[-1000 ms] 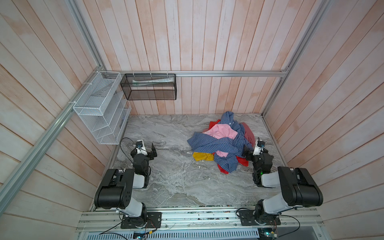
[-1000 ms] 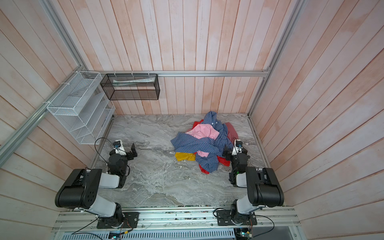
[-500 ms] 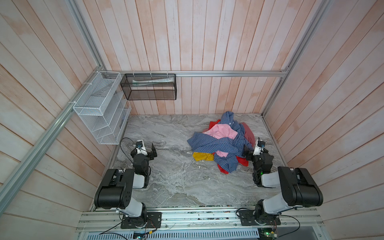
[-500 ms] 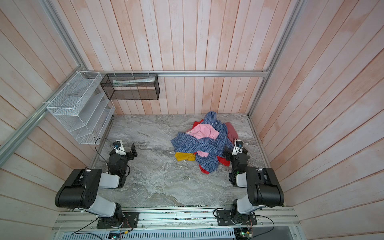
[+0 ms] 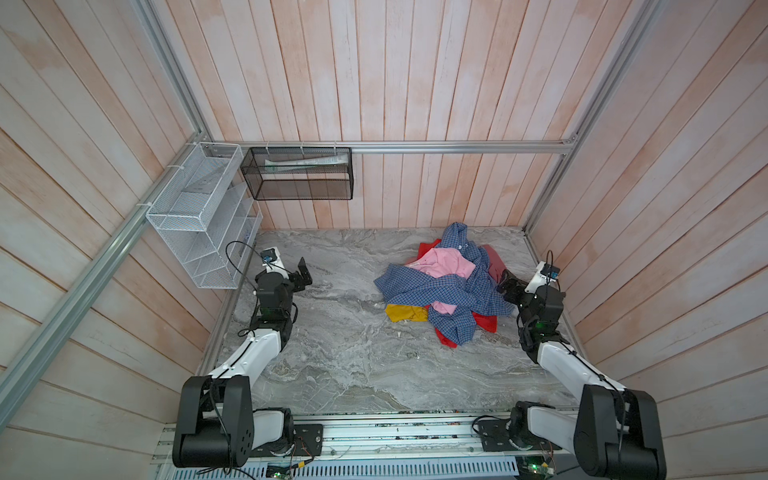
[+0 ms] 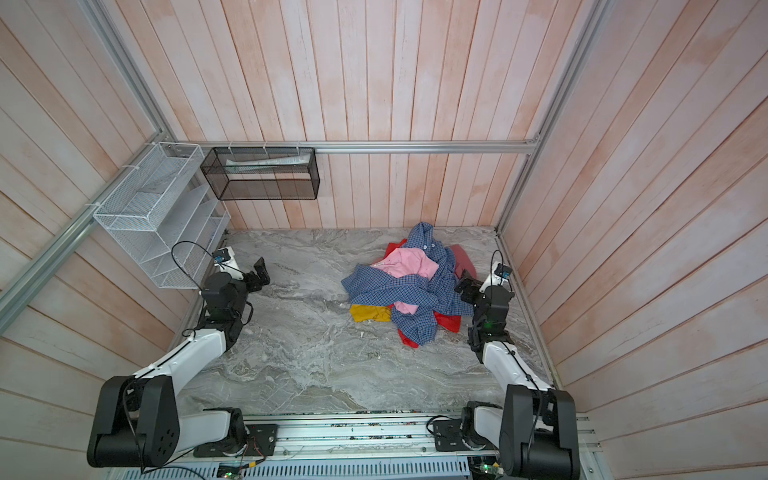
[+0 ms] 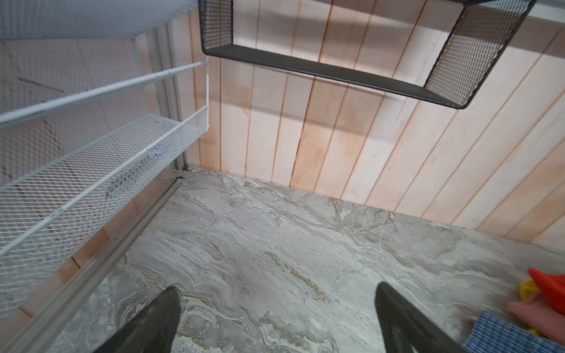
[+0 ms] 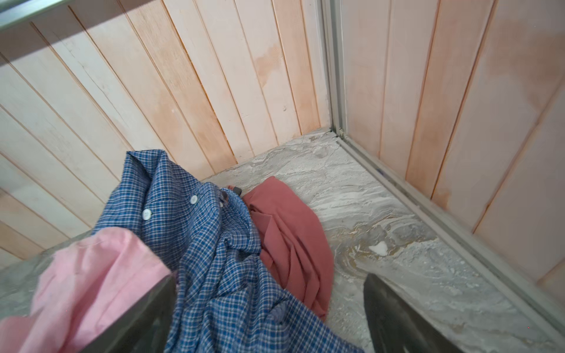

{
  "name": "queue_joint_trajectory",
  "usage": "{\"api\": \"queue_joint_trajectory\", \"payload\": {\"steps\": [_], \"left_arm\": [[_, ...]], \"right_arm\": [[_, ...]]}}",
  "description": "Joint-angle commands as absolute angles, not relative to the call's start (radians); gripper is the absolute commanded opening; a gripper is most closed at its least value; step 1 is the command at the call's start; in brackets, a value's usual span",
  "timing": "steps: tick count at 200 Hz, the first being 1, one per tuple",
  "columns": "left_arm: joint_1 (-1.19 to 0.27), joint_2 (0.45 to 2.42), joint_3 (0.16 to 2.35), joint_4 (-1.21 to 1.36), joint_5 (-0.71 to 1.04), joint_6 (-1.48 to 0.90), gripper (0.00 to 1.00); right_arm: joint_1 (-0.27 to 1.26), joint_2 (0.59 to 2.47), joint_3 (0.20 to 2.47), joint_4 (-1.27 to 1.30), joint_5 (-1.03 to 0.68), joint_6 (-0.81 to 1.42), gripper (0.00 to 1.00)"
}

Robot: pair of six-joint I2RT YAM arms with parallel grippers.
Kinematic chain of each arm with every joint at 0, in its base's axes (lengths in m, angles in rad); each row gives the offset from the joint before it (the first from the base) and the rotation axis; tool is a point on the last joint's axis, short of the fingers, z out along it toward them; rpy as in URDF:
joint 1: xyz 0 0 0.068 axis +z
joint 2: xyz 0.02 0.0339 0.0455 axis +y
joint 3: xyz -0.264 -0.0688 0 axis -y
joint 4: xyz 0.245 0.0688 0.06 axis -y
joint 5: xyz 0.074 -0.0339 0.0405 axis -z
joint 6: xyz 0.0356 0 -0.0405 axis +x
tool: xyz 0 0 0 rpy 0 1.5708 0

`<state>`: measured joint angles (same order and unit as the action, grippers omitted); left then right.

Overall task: Pick out a specific cloth from the pile
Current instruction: 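Raise both arms and move both grippers toward the clothes pile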

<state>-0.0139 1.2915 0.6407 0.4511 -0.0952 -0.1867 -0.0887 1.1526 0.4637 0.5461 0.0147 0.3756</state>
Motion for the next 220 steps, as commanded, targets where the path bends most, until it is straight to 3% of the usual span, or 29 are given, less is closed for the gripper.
{"api": "queue_joint_trajectory", "payload": {"steps": [1,33,66,128,220], "left_arm": [[-0.052,1.293,0.688,0.243,0.005,-0.235,1.0],[-0.161,1.308,0.691,0.221,0.013,-0.225,1.0],[-0.231,1.335,0.691,0.241,0.026,-0.247,1.0],[-0.289,1.365,0.708,0.235,0.052,-0.217,1.0],[-0.291,1.347,0.673,0.224,0.043,-0.216,1.0]], "right_arm": [[-0.092,1.095,0.489,0.319,-0.086,0.537,0.93],[-0.072,1.059,0.51,0.169,-0.181,0.621,0.83],[0.04,1.064,0.54,-0.001,-0.093,0.677,0.81],[0.155,1.113,0.528,-0.014,-0.101,0.847,0.64],[0.305,1.084,0.598,-0.345,-0.028,0.933,0.59]]}}
